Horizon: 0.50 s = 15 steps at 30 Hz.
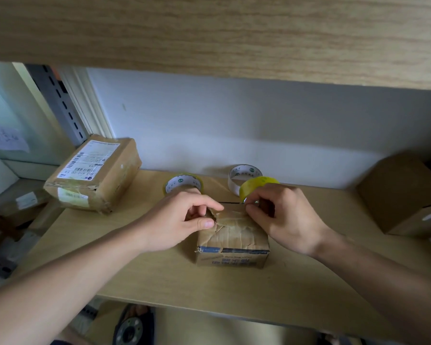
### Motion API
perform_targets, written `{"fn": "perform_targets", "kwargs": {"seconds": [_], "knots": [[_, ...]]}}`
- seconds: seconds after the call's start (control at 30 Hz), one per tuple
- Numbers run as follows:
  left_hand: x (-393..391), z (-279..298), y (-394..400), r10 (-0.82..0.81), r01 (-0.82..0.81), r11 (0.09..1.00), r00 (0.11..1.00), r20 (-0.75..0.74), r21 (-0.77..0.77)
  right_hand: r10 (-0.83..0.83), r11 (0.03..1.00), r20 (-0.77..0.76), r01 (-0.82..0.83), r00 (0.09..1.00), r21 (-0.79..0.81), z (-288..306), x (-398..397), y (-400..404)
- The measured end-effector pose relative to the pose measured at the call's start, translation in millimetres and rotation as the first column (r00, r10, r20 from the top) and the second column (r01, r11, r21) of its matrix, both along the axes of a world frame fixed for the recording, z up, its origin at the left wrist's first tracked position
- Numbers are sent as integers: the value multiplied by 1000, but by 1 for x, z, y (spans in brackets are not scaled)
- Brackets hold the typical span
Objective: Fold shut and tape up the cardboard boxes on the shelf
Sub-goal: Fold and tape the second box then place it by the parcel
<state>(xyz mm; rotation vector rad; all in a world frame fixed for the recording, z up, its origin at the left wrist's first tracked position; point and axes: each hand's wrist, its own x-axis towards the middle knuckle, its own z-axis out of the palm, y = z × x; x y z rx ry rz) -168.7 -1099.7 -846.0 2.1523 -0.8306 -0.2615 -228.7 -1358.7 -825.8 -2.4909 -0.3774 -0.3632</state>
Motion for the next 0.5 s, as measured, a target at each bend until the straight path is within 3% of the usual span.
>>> {"fn": "perform_targets", "kwargs": {"seconds": [0.17, 0.37, 0.5], "knots": [[19, 5, 9, 130, -128, 991, 990, 46, -36, 19, 1000, 15, -19, 1000, 23, 2, 4, 8], [42, -2, 14, 242, -288, 947, 931, 274, 140, -1, 999, 23, 0, 1000, 51, 7, 7, 14], [51, -8, 13, 242, -324, 913, 920, 309, 247, -4, 998, 27, 2, 1000, 64, 11, 9, 15]]}}
